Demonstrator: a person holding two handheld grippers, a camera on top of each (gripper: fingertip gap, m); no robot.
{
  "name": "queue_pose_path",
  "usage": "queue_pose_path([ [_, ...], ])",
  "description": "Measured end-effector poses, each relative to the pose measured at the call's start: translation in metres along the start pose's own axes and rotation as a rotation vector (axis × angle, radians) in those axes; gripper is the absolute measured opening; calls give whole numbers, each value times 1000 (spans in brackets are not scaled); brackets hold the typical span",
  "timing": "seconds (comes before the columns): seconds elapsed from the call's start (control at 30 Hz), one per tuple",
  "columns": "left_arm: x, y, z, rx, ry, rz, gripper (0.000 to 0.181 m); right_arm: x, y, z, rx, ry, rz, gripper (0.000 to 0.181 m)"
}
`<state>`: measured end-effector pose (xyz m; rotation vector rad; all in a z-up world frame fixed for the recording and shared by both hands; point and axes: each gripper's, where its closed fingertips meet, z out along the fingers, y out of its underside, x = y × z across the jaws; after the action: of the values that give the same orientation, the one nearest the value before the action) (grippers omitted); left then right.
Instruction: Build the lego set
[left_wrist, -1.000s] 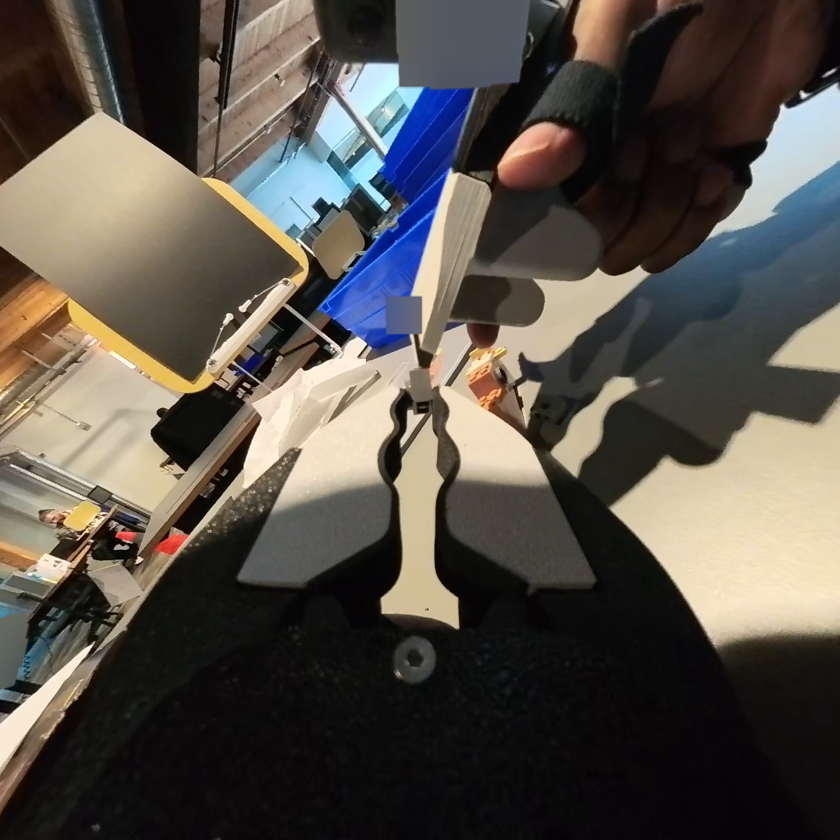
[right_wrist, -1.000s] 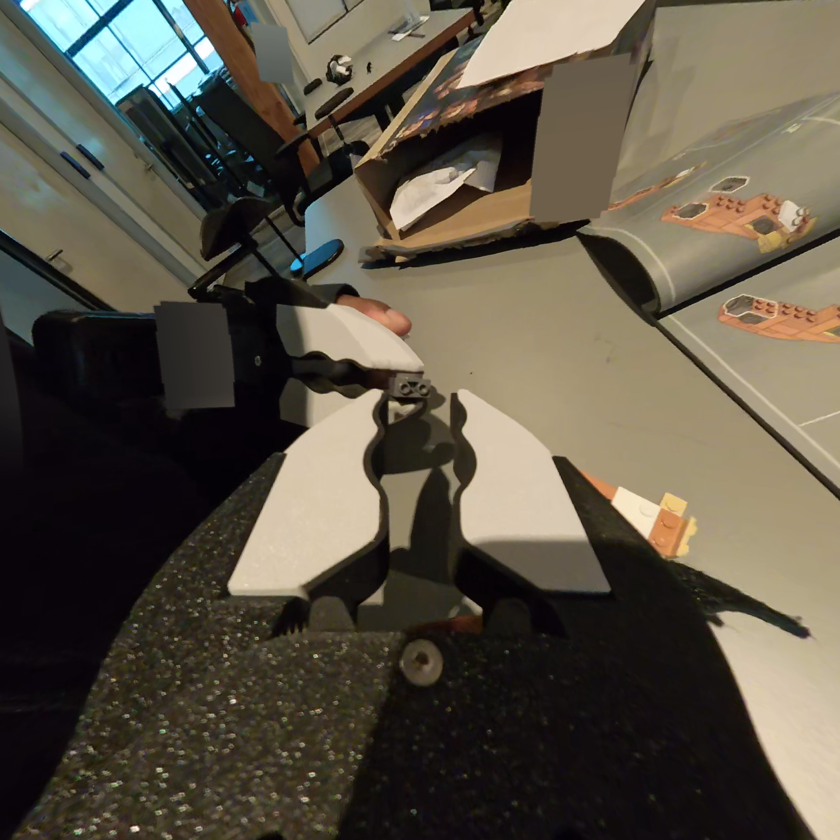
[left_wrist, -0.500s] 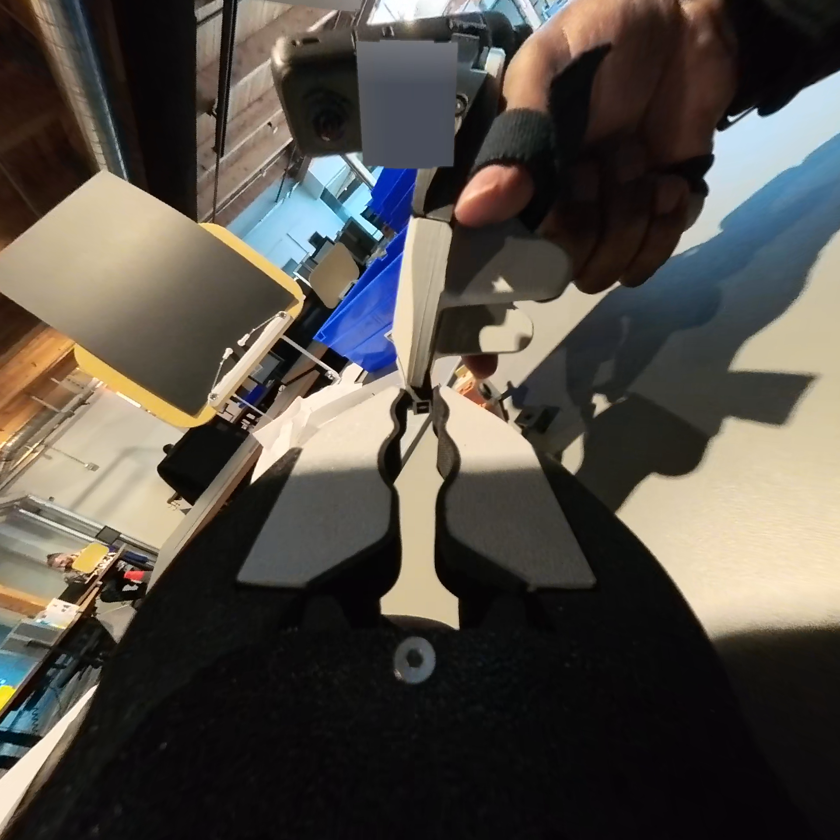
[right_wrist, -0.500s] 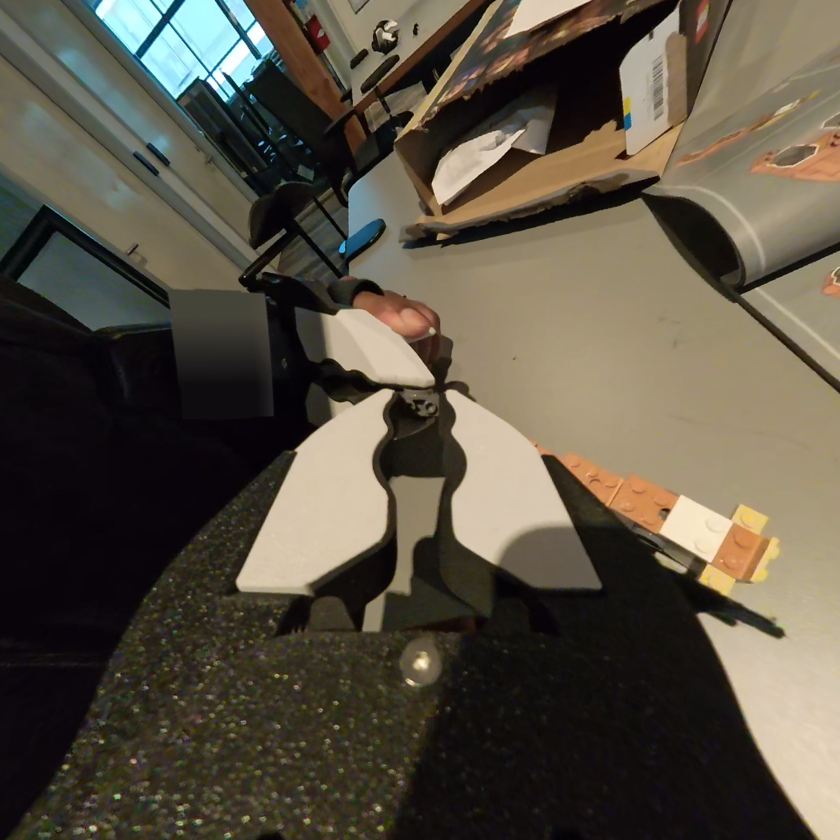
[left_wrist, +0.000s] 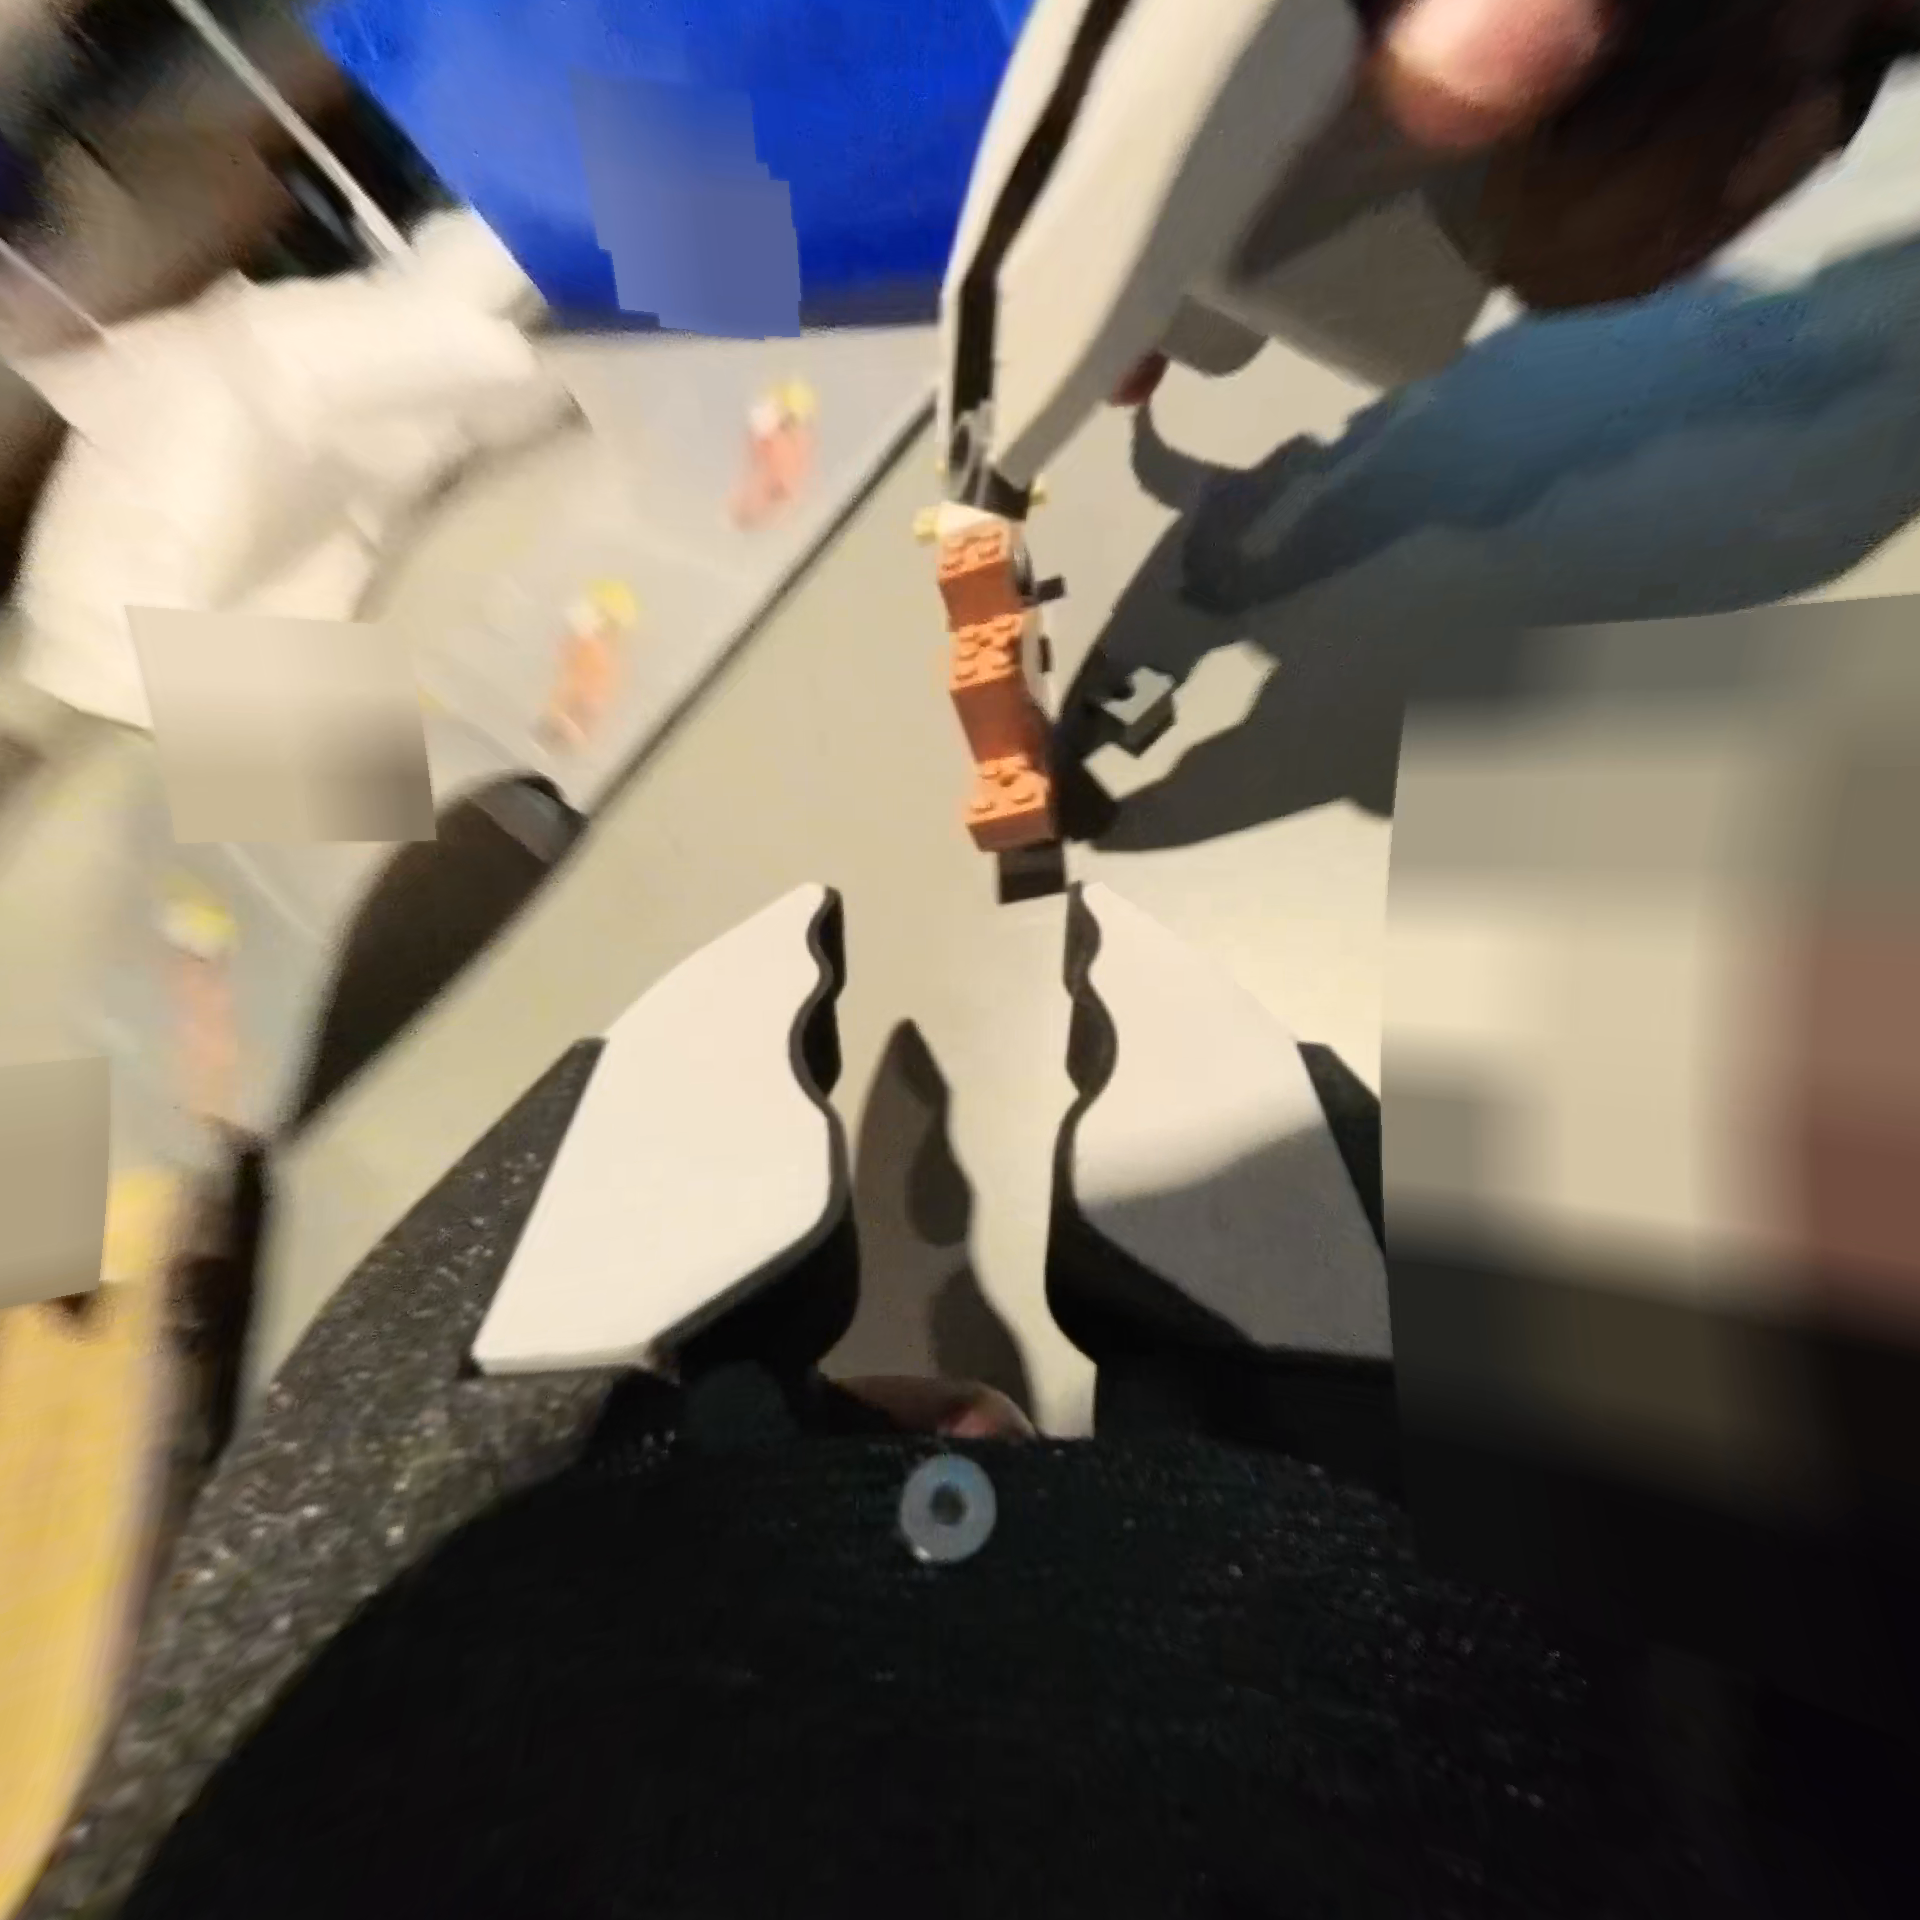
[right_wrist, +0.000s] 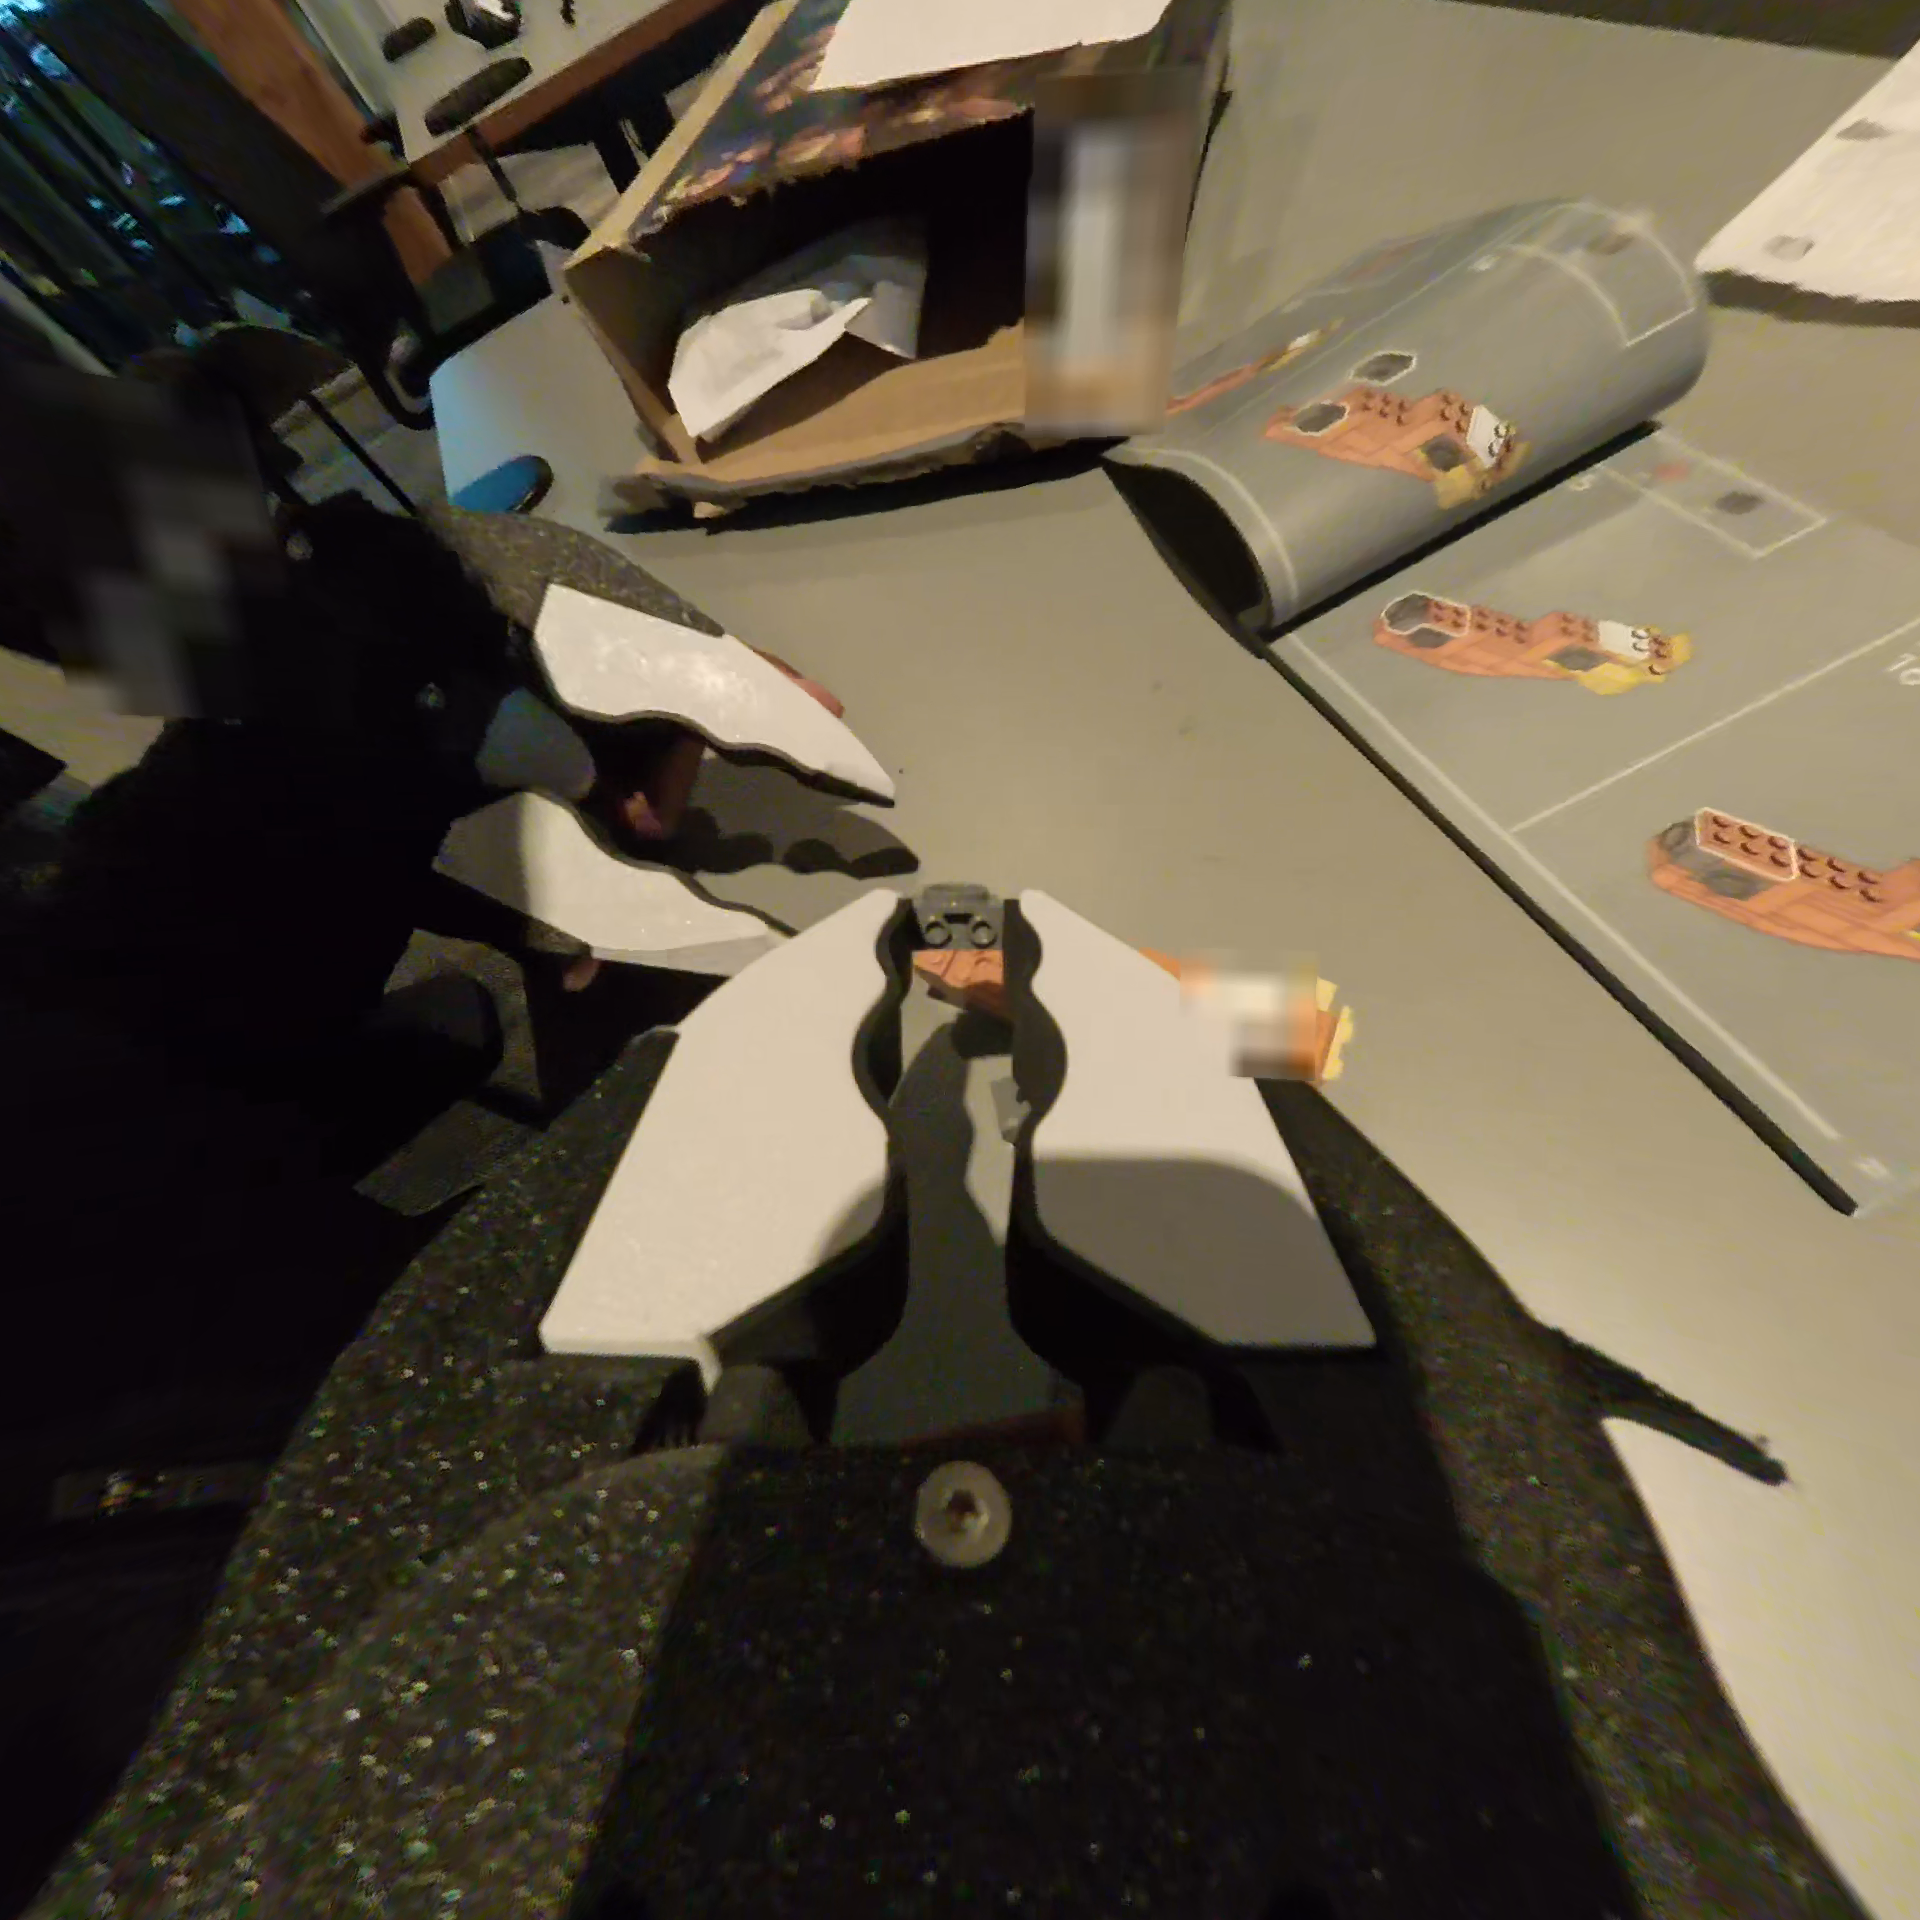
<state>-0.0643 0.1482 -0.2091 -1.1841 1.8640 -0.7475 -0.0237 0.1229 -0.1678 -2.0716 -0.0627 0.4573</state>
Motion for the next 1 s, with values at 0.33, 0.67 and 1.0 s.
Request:
queue_pose_path([
  [0.33, 15, 6, 19, -137, 106, -167, 35, 2, 6, 3, -29, 64, -52, 16],
  [0.67, 26, 2, 27, -163, 129, -165, 22, 1, 13, 3, -57, 77, -66, 16],
  [1.0, 11, -5, 22, -90, 111, -238, 28, 2, 16, 1, -63, 72, -65, 16],
])
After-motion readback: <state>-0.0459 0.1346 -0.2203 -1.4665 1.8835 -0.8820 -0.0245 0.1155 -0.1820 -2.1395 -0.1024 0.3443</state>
